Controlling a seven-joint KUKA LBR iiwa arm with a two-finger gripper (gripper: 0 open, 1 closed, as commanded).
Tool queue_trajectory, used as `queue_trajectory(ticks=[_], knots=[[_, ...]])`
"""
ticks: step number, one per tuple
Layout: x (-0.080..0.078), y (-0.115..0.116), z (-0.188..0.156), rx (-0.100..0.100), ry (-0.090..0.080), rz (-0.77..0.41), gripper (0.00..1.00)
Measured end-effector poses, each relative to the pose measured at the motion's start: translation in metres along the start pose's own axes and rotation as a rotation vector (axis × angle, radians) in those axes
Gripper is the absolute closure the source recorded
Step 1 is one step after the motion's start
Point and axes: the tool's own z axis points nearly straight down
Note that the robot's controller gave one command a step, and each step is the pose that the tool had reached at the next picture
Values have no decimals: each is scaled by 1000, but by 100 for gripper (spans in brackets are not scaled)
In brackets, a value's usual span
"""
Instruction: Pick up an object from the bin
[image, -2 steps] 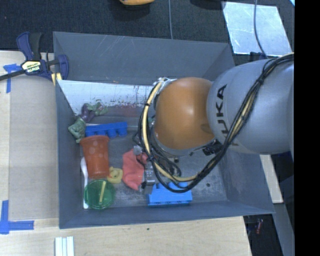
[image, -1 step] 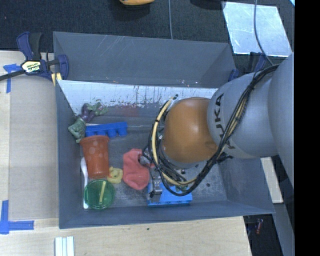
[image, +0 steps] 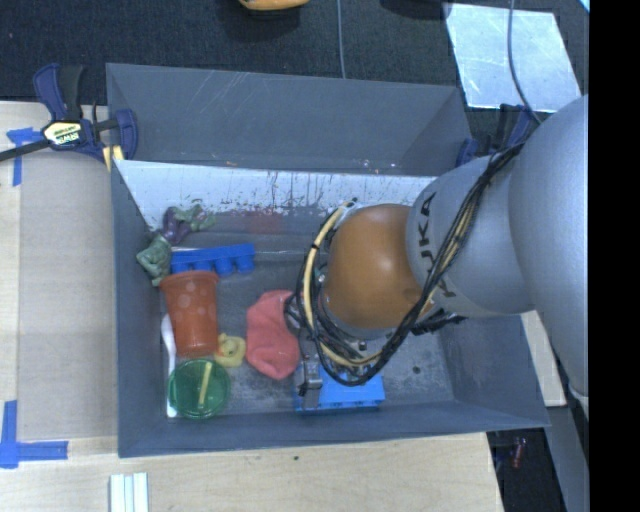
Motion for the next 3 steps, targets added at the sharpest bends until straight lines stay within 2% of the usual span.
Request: queue_trajectory(ticks=[1,2,3], knots=[[5,-3,-1,3,1,189,0],[-20,35,1,-2,-11,147,100],[-20,35,1,-2,-11,147,100]])
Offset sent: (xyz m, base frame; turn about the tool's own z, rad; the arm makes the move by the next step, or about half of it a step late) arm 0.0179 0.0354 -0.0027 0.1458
